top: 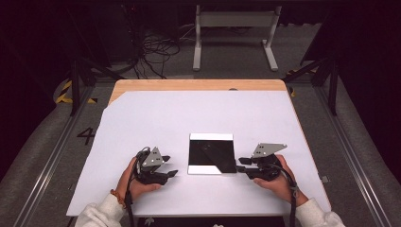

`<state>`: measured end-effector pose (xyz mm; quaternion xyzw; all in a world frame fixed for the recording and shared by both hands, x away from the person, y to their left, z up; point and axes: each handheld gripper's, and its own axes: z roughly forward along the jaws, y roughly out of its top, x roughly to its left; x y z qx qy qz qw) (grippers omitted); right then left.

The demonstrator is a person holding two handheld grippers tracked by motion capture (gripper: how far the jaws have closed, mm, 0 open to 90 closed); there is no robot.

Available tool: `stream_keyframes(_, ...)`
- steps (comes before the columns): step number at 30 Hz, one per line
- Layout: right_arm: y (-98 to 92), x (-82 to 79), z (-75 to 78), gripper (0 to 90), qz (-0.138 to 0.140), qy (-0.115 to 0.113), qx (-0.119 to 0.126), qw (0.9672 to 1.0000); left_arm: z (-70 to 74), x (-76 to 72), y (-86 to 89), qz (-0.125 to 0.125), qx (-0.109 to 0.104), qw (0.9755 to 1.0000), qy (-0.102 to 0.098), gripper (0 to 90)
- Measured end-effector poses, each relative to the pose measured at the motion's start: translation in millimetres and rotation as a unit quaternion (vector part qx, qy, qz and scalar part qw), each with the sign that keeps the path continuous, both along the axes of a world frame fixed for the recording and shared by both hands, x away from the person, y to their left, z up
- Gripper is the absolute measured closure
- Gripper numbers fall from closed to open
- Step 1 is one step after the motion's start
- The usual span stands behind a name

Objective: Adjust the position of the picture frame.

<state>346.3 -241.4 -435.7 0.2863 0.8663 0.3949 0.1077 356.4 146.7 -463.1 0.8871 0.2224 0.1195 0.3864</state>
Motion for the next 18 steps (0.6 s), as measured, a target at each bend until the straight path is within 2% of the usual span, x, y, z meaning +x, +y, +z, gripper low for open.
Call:
stream_keyframes(7, 1.8, -0.9, 1.3, 65.2, 0.007, 0.005, -0.002, 1.0000, -0.5, 0.6, -1.0, 0.005, 0.000, 1.0000, 0.002, 40.3)
stream_keyframes(18, 10.3, 1.0, -4.7, 60.3, 0.012, 0.016, -0.010, 0.9997, -1.6, 0.1, -5.2, -0.004, 0.008, 1.0000, -0.002, 42.0)
